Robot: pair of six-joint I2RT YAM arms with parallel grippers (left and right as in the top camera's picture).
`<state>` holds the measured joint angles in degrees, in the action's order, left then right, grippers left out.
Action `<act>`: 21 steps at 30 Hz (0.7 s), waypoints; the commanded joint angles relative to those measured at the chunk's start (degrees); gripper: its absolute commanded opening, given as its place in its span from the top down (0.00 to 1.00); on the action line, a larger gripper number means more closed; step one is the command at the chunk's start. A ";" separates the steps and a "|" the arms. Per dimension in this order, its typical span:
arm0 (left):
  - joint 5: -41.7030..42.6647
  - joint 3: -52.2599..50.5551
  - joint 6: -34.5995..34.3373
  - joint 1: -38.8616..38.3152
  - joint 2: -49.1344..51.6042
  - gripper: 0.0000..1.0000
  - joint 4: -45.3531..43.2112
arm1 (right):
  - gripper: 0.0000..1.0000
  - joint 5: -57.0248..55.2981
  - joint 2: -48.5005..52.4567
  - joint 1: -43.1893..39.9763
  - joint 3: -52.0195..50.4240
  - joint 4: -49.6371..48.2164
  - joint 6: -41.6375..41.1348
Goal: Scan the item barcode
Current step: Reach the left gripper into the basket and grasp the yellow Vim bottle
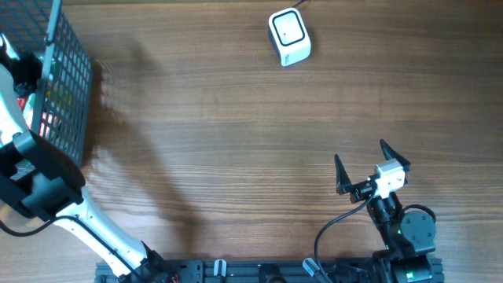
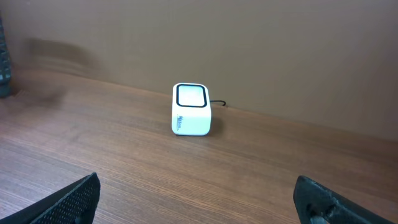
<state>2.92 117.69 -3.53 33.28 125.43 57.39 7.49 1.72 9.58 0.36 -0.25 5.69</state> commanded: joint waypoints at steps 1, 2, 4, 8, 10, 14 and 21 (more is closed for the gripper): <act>0.28 3.06 0.07 0.28 -2.54 0.82 -1.33 | 0.00 0.07 -0.04 -0.28 -0.07 -0.26 0.31; 0.28 4.31 0.04 0.28 -4.13 0.82 -1.70 | 0.00 0.07 -0.04 -0.28 -0.07 -0.26 0.31; 0.26 6.67 -1.31 0.28 -7.74 0.81 -2.71 | 0.00 0.09 -0.04 -0.28 -0.07 -0.26 0.31; 0.26 7.63 -3.58 0.28 -17.46 0.85 -8.33 | 0.00 0.07 -0.04 -0.28 -0.07 -0.26 0.31; 0.28 7.63 -3.63 0.28 -22.64 0.85 -10.97 | 0.00 0.07 -0.04 -0.28 -0.07 -0.26 0.31; 0.46 7.63 -8.90 0.22 -30.86 0.88 -10.99 | 0.00 0.07 -0.04 -0.28 -0.07 -0.26 0.31; 8.55 7.63 -13.90 -3.37 -40.09 0.88 -5.88 | 0.00 0.07 -0.04 -0.28 -0.07 -0.26 0.33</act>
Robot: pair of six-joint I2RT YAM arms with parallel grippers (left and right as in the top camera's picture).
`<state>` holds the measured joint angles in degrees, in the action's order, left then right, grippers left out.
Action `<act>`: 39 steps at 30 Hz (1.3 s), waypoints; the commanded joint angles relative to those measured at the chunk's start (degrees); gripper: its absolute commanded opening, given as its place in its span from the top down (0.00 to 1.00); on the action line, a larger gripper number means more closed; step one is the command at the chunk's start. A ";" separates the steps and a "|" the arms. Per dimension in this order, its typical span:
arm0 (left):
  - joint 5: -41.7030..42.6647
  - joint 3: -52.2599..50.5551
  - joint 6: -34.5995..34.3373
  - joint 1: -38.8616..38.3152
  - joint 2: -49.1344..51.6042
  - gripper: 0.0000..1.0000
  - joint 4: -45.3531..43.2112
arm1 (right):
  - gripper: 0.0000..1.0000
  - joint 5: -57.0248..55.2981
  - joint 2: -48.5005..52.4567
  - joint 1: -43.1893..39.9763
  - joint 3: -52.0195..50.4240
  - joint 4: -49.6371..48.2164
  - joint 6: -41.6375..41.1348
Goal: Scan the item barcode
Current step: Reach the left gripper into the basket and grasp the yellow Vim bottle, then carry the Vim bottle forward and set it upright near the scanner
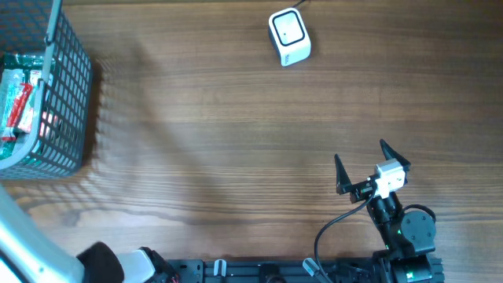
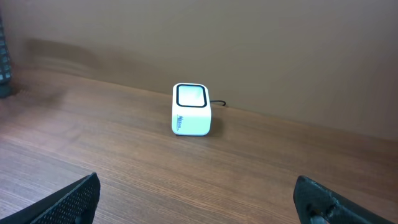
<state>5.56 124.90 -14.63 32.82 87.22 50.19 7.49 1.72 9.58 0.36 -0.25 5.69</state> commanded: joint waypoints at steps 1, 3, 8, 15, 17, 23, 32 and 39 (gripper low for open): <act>6.23 0.42 -2.78 -4.20 -2.38 0.89 2.23 | 0.00 0.07 -0.04 -0.28 -0.07 -0.26 0.31; 6.25 0.42 -2.78 -9.99 -3.02 0.89 5.99 | 0.00 0.07 -0.04 -0.28 -0.07 -0.26 0.31; 6.19 0.35 -2.54 -21.24 -1.90 0.90 12.59 | 0.00 0.09 -0.04 -0.28 -0.07 -0.24 0.31; 2.73 -0.35 -2.12 -40.04 3.69 0.90 22.14 | 0.00 0.07 -0.04 -0.28 -0.07 -0.26 0.31; 1.11 -0.35 -2.12 -44.28 6.01 0.90 24.55 | 0.00 0.07 -0.04 -0.28 -0.07 -0.26 0.31; -0.72 -0.39 -2.12 -54.58 14.36 0.90 27.65 | 0.00 0.07 -0.04 -0.28 -0.07 -0.26 0.31; -0.72 -0.39 -2.16 -65.16 25.94 0.89 27.43 | 0.00 0.07 -0.04 -0.28 -0.07 -0.26 0.28; -9.60 -0.42 -3.10 -72.72 30.95 0.86 23.82 | 0.00 0.07 -0.04 -0.28 -0.07 -0.24 0.33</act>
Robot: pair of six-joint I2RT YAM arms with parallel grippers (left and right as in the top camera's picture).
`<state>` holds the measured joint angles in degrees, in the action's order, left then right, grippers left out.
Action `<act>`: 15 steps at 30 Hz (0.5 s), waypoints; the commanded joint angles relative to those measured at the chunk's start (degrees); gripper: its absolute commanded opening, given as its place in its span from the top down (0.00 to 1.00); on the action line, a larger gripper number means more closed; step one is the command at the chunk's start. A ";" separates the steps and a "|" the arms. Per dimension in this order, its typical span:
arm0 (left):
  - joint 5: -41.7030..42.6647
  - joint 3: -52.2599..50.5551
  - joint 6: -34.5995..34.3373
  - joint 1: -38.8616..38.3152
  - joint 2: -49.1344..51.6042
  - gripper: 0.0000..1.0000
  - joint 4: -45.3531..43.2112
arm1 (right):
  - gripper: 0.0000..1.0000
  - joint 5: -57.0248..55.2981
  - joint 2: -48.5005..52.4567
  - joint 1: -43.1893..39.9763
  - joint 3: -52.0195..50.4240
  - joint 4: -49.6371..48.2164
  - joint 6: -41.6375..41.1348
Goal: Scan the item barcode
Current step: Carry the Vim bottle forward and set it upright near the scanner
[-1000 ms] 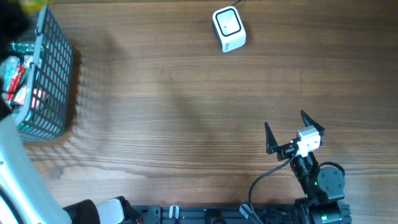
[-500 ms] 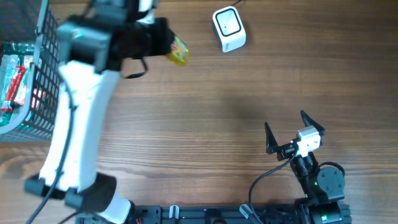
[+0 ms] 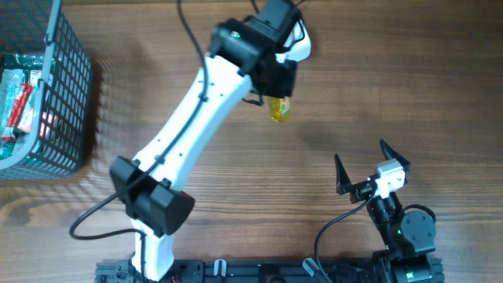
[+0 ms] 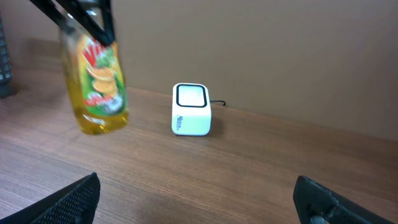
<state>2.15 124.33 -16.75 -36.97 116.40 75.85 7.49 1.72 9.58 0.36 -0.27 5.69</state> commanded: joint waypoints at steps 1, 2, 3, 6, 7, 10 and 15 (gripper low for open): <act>-7.34 0.04 -1.79 -3.89 2.34 0.86 -2.78 | 0.00 0.07 -0.04 -0.28 -0.07 -0.22 0.35; -7.87 -0.24 -1.77 -4.94 2.73 0.86 -4.17 | 0.00 0.07 -0.04 -0.28 -0.07 -0.24 0.31; -8.07 -1.01 -2.05 -6.14 3.32 0.86 -6.23 | 0.00 0.07 -0.04 -0.28 -0.07 -0.22 0.33; -9.42 -3.30 -5.09 -8.28 4.44 0.86 -10.58 | 0.00 0.07 -0.04 -0.28 -0.07 -0.22 0.31; -10.67 -4.24 -6.12 -8.81 4.68 0.86 -11.80 | 0.00 0.07 -0.04 -0.28 -0.07 -0.24 0.28; -15.65 -8.26 -11.15 -10.62 5.18 0.85 -15.89 | 0.00 0.07 -0.04 -0.28 -0.07 -0.24 0.28; -16.17 -15.80 -11.41 -11.78 5.22 0.82 -22.88 | 0.00 0.07 -0.04 -0.28 -0.07 -0.24 0.28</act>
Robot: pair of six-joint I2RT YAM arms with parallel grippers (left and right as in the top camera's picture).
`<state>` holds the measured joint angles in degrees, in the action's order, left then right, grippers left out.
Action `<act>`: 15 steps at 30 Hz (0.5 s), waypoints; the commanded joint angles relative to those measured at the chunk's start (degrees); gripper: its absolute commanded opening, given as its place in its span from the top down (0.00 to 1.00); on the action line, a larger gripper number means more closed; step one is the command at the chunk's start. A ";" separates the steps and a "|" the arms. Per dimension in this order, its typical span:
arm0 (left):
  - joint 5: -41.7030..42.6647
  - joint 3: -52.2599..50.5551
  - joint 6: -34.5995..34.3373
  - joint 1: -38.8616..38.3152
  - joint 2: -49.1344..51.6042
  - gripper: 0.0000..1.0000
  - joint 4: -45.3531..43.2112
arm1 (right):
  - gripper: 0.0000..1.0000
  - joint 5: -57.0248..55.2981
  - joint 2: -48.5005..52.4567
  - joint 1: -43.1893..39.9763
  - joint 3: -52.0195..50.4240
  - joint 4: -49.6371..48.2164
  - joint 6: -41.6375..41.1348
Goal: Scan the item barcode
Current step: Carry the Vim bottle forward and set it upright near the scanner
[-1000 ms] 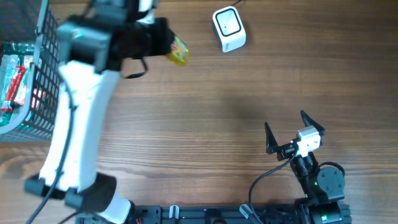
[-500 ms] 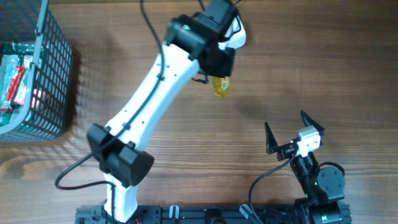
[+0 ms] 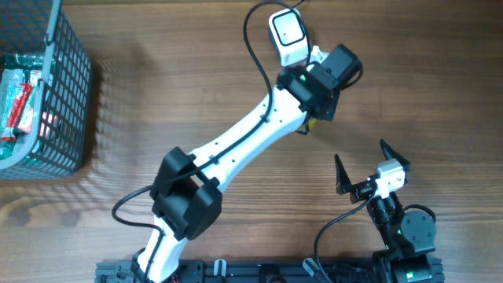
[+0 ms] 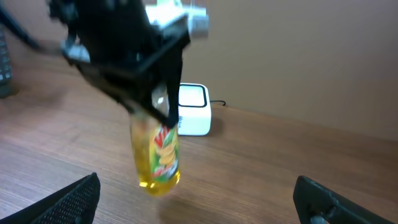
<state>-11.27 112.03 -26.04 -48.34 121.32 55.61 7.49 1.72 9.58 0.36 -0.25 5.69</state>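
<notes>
A yellow bottle (image 4: 158, 155) with a green and red label hangs upright close over the table, my left gripper (image 4: 163, 118) shut on its top. It is just in front of the white scanner (image 4: 196, 112), which it partly hides. From overhead the left gripper (image 3: 316, 106) sits just right of and nearer than the scanner (image 3: 288, 33), and only a yellow sliver of the bottle (image 3: 312, 124) shows under it. My right gripper (image 3: 363, 157) stands open and empty near the front right, its fingertips (image 4: 74, 199) at the bottom corners of its wrist view.
A dark wire basket (image 3: 75, 94) holding several packaged items stands at the far left edge. The scanner's cable (image 3: 259, 20) loops off the back edge. The white left arm (image 3: 244, 149) stretches diagonally across the middle of the table.
The left gripper and bottle have moved from left of the scanner to its near right side, closer to the right wrist camera. The right arm has not moved.
The left arm was first at the basket on the far left. Then it had swung mostly out of view at the lower left. Later it held the yellow bottle just left of the scanner. Now the bottle hangs in front of the scanner.
</notes>
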 commanded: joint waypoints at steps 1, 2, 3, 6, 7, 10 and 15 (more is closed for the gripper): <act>-2.75 -4.68 -2.12 -0.42 0.31 0.82 -3.72 | 0.00 0.07 -0.04 -0.28 -0.07 -0.24 0.31; -2.75 -5.44 -2.10 -0.42 0.31 0.82 -4.44 | 0.00 0.07 -0.04 -0.28 -0.07 -0.26 0.33; -2.75 -6.40 -2.10 -0.42 0.31 0.81 -5.31 | 0.00 0.07 -0.04 -0.28 -0.07 -0.26 0.31; -2.71 -6.82 -2.10 -0.52 0.31 0.75 -5.73 | 0.00 0.07 -0.04 -0.28 -0.07 -0.26 0.31; -2.71 -6.82 -2.10 -0.52 0.31 0.72 -5.73 | 0.00 0.09 -0.04 -0.28 -0.07 -0.26 0.31; -2.54 -6.82 -2.08 -0.55 0.31 0.67 -5.66 | 0.00 0.07 -0.04 -0.28 -0.07 -0.24 0.28; -0.79 -6.82 -2.05 -0.70 0.31 0.30 -5.64 | 0.00 0.07 -0.04 -0.28 -0.07 -0.26 0.31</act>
<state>-12.16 105.25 -27.81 -48.71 121.47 50.19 7.49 1.72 9.58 0.36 -0.25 5.69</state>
